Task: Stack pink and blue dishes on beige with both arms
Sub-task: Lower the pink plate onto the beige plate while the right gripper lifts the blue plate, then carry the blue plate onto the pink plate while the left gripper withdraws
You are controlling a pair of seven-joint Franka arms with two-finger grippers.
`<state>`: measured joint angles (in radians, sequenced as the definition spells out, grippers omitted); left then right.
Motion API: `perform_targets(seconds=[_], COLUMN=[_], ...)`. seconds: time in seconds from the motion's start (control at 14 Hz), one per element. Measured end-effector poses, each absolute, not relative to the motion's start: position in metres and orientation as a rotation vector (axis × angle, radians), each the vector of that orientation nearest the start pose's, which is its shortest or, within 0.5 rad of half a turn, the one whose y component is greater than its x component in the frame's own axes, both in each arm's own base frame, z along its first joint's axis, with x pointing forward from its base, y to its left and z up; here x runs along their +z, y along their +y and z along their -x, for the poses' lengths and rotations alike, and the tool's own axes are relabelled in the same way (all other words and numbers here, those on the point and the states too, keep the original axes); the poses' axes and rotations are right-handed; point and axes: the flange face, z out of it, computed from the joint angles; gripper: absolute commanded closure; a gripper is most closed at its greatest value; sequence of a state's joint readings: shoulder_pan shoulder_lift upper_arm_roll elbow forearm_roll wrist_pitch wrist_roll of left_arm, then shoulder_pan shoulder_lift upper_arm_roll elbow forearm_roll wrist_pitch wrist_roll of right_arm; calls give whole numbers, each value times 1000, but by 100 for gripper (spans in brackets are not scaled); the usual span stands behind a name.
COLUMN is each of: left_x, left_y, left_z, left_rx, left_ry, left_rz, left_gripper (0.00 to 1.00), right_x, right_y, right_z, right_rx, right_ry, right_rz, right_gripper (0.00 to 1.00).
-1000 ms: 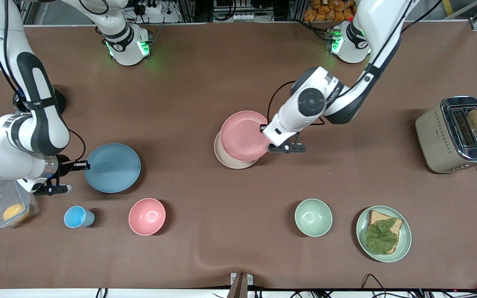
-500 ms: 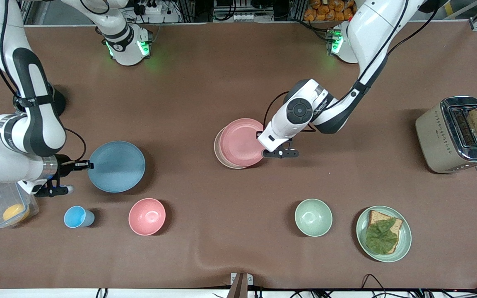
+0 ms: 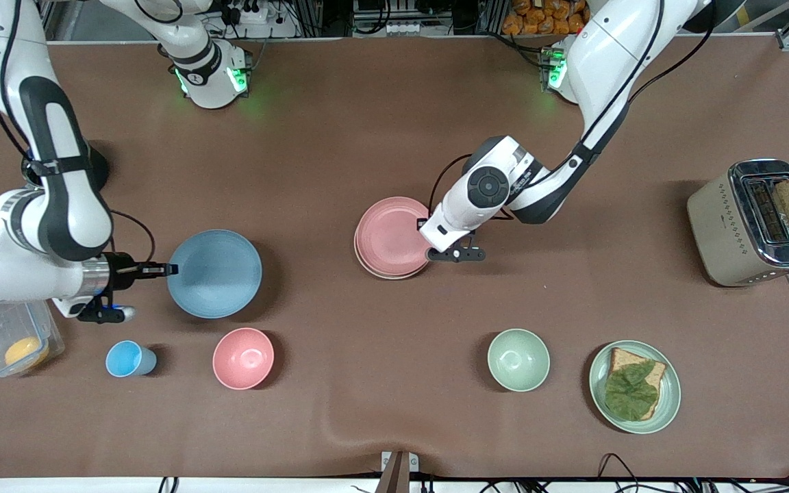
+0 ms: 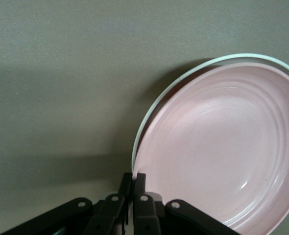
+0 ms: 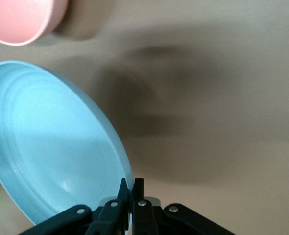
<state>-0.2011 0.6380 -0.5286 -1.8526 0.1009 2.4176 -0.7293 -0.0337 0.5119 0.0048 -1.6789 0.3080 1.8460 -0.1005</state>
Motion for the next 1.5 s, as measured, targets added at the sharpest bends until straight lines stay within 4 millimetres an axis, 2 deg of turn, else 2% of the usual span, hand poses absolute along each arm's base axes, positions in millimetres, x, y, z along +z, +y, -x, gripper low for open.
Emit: perform_targets(seconds=[0.07, 0.14, 0.21, 0.43, 0.5, 0.64, 0.71, 0.86, 1.0, 1.21, 1.36, 1.5], left_x=[219, 221, 224, 236, 245, 284, 313, 378, 435, 497, 530, 563], left_y=[-414, -416, -420, -429, -429, -410, -390, -333, -270, -184, -147, -132], left_z=[-495, -497, -499, -505, -512, -538, -553, -576, -586, -591, -585, -578], left_rx=[235, 227, 222, 196, 168, 73, 22, -67, -110, -156, -123, -70], left_ry=[-26, -40, -78, -178, -196, -252, -283, -286, -231, -152, -149, -173], left_rz=[3327, 3334, 3339, 3354, 3364, 3375, 3360, 3304, 3234, 3157, 3115, 3088], left_gripper=[37, 8, 0, 0, 0, 0, 0, 0, 0, 0, 0, 0], right_x=[287, 290, 293, 297, 297, 298, 298, 297, 289, 277, 277, 272], right_y=[27, 50, 75, 141, 154, 165, 169, 187, 214, 252, 277, 300], right_z=[-636, -635, -634, -626, -624, -621, -620, -615, -599, -576, -565, -554], right_rx=[473, 486, 495, 513, 520, 538, 546, 565, 604, 585, 554, 509], right_ry=[111, 134, 162, 223, 233, 267, 278, 262, 228, 212, 231, 257], right_rz=[2809, 2818, 2824, 2840, 2838, 2781, 2753, 2731, 2723, 2745, 2762, 2781], right_gripper=[100, 100, 100, 100, 100, 100, 100, 100, 100, 100, 100, 100])
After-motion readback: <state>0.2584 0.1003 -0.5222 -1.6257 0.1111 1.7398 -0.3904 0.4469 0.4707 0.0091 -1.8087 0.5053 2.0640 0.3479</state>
